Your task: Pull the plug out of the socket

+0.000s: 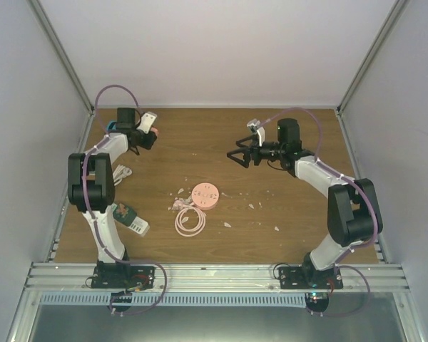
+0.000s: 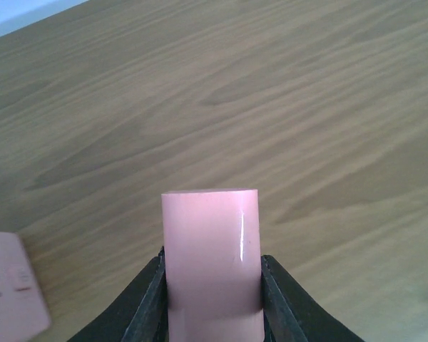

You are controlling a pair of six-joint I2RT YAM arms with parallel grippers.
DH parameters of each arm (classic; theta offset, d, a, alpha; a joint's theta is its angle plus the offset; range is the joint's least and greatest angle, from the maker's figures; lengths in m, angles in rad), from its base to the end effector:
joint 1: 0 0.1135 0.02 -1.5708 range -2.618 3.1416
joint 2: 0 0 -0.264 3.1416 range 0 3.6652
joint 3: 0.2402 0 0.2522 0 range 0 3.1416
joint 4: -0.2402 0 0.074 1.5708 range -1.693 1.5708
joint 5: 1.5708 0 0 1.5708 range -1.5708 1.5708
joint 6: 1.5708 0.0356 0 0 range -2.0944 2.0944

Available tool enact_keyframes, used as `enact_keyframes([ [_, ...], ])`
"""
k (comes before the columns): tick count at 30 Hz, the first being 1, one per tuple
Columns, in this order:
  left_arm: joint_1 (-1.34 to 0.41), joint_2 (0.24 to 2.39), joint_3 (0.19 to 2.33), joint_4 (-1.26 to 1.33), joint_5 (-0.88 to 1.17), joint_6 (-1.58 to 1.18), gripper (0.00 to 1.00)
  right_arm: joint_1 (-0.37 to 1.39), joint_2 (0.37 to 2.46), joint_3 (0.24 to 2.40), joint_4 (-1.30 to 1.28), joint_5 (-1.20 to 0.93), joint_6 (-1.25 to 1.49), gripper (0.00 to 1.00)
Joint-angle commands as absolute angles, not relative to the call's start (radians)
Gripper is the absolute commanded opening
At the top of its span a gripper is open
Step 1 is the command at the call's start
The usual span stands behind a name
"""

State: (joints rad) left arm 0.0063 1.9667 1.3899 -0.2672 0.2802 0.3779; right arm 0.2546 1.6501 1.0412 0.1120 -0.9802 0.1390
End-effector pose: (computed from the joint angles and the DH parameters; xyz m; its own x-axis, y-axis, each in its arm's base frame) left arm 0.4318 -0.0071 0.1929 -0.6290 0.3506 -0.6939 0.4409 0.8960 0.0531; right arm 0.3396 0.1189 0.2411 -0.5742 -0.0697 -0.8157 -0.7748 0.3682 0.5139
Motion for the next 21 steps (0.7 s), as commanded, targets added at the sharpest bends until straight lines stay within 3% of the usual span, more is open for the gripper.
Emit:
enact_keyframes([
  [1,0.056,2.043,1.489,-0.3,0.246,0.402,0.17,0.286,1.646,1.08,0.059,-0.928,0.053,1.0],
  [17,0.096,2.222,1.642,-0.342,0.202,0.437,0.21,0.45,1.674,1.127,-0.071,-0.736,-0.175,1.0],
  [21,0.1,2.237,1.66,-0.364,0.205,0.438,0.28,0.509,1.681,1.137,-0.094,-0.657,-0.234,1.0],
])
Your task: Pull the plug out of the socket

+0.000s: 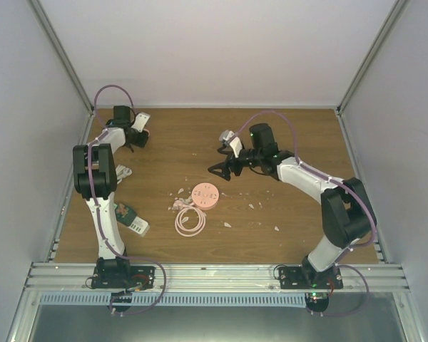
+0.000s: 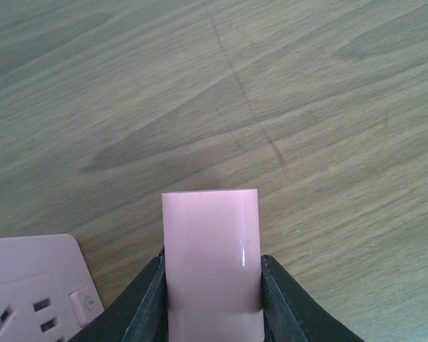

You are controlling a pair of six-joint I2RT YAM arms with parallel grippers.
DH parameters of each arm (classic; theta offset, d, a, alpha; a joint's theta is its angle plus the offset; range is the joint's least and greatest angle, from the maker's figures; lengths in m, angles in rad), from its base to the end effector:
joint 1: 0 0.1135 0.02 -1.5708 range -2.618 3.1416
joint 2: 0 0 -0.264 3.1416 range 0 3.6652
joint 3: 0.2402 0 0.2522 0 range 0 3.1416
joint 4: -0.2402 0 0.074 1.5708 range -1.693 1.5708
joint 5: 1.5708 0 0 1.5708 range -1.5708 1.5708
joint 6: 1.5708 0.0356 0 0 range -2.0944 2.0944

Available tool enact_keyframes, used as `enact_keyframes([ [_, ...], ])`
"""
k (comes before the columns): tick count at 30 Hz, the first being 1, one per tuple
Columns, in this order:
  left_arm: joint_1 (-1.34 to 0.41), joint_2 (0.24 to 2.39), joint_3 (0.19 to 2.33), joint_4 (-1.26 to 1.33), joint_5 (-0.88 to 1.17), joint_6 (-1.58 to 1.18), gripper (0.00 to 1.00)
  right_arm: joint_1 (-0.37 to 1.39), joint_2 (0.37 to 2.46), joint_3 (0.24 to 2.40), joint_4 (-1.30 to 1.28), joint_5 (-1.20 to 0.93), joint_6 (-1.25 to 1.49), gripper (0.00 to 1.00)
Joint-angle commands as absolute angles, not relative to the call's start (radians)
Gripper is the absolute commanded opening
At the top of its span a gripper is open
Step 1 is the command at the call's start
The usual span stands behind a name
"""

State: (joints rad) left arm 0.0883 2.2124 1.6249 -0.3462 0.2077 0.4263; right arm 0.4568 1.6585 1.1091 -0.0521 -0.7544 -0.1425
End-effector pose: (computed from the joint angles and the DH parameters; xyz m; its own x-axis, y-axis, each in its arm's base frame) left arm 0.4787 0.0350 0.1517 -0.7142 0.3430 -0.6102 0.3638 0.9266 0.0951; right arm 0.3175 0.1832 0.2432 -0.3851 -0.3046 -0.8712 -0.8919 0.3654 0.2665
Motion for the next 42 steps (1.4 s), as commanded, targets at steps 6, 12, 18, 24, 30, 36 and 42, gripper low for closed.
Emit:
enact_keyframes([
  [6,0.101,2.212,1.641,-0.378,0.243,0.443,0.57,0.584,1.705,1.168,-0.152,-0.559,-0.326,1.0],
  [12,0.101,2.132,1.584,-0.368,0.277,0.455,0.67,0.655,1.735,1.19,-0.196,-0.481,-0.397,0.97],
  [18,0.1,2.022,1.499,-0.332,0.309,0.467,0.9,0.745,1.78,1.217,-0.233,-0.406,-0.461,0.9],
  [24,0.097,1.905,1.431,-0.325,0.347,0.476,0.99,0.826,1.861,1.306,-0.338,-0.37,-0.548,0.82],
  [30,0.097,1.784,1.372,-0.32,0.396,0.466,0.99,0.901,1.921,1.363,-0.393,-0.313,-0.613,0.71],
  [36,0.097,1.678,1.313,-0.328,0.516,0.4,0.99,0.947,2.003,1.435,-0.492,-0.29,-0.667,0.66],
  [42,0.097,1.591,1.213,-0.331,0.558,0.392,0.99,0.951,2.032,1.445,-0.535,-0.288,-0.686,0.6],
])
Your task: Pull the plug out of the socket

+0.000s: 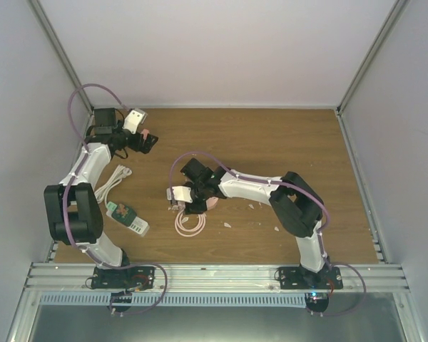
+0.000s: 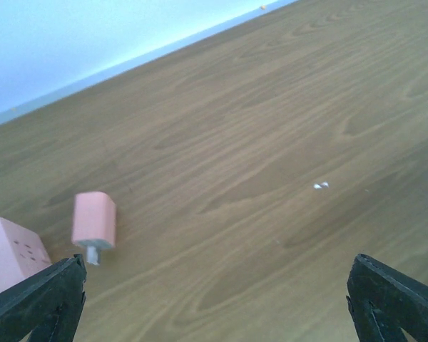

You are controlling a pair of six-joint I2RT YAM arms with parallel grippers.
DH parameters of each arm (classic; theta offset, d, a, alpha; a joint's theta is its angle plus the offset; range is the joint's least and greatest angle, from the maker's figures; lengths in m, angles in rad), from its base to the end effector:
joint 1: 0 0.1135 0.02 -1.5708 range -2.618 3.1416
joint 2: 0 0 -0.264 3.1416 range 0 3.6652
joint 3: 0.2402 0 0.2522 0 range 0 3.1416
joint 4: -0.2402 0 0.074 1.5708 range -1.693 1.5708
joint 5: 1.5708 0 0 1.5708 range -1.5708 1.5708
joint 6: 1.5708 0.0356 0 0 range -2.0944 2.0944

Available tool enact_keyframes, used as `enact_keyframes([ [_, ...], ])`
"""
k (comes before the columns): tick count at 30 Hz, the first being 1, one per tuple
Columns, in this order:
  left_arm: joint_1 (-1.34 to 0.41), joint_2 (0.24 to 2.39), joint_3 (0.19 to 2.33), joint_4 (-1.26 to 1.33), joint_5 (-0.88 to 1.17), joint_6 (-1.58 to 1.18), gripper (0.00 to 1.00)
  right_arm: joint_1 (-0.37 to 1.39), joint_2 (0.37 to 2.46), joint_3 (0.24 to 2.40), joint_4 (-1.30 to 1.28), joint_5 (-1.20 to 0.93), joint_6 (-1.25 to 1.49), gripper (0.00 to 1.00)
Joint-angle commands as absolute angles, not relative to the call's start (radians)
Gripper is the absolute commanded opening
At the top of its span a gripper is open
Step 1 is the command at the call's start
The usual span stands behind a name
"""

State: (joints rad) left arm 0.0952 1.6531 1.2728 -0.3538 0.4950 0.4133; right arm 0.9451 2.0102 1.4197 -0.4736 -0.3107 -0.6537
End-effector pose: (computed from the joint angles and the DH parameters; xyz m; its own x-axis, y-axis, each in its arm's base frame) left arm 0.3696 0.0183 0.2708 -0.5033 0.3070 -0.8077 0.5128 0.8585 0.0067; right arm 0.2381 0.3481 0.1715 0.1156 -0.8286 -0.5478 -0.9930 -0.0838 -0.0829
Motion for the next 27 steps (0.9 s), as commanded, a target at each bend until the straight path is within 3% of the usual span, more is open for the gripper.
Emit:
enact_keyframes([
  [1,0.097,1.578,1.202,-0.333,0.563,0.389,0.99,0.951,2.039,1.445,-0.541,-0.282,-0.691,0.59],
  [15,0.082,1.512,1.175,-0.354,0.593,0.367,0.99,0.905,2.026,1.349,-0.549,-0.205,-0.761,0.35],
  [27,0.059,1.487,1.159,-0.345,0.582,0.372,0.99,0.739,1.919,1.195,-0.554,-0.176,-0.903,0.34],
])
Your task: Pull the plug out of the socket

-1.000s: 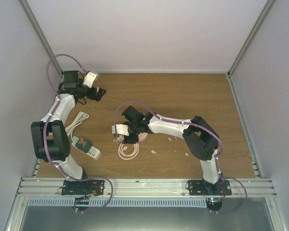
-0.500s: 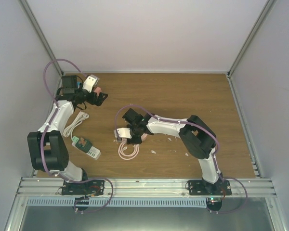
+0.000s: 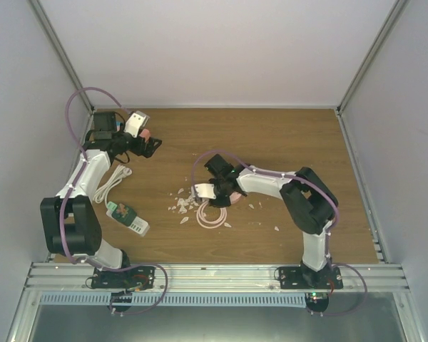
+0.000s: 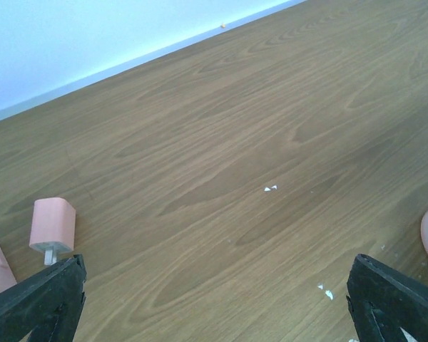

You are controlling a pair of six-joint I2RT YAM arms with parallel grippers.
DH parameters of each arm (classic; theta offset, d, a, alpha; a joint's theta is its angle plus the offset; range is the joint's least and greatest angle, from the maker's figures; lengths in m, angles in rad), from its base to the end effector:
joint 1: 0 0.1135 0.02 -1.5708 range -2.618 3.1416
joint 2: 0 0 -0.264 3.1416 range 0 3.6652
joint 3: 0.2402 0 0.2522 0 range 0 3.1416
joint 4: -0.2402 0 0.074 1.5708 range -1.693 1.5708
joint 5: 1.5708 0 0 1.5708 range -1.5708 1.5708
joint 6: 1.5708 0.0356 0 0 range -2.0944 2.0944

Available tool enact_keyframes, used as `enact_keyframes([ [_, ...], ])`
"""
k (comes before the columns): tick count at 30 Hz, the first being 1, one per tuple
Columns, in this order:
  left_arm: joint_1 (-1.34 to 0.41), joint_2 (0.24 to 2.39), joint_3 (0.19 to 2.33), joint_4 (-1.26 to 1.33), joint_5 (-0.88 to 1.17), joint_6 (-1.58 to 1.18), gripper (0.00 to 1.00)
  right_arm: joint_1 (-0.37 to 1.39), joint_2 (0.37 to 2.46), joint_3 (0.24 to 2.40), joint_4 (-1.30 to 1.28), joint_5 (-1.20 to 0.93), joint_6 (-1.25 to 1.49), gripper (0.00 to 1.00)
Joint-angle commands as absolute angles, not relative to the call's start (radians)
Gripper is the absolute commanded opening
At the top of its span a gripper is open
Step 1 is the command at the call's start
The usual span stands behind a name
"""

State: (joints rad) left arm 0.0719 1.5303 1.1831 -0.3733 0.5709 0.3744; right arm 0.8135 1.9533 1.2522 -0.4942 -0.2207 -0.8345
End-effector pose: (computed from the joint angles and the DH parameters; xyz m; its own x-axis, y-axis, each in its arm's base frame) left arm 0.3387 0.0051 0.2818 -0.4864 0.2735 -0.8298 0.5614 0.8256 -0.0570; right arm 0.2583 0.2846 0.1451 0.1371 -0.9074 -0.3972 -0.9868 -0.0900 -0.1350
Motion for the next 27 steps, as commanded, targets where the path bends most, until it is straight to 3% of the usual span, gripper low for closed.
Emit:
enact_keyframes([
  [1,0.056,1.486,1.158,-0.344,0.581,0.371,0.99,0.723,1.91,1.185,-0.554,-0.174,-0.916,0.34],
  [20,0.043,1.494,1.157,-0.339,0.569,0.369,0.99,0.478,1.824,1.056,-0.515,-0.099,-1.151,0.36],
  [27,0.04,1.497,1.151,-0.337,0.57,0.369,0.99,0.407,1.79,1.041,-0.528,-0.104,-1.213,0.44],
])
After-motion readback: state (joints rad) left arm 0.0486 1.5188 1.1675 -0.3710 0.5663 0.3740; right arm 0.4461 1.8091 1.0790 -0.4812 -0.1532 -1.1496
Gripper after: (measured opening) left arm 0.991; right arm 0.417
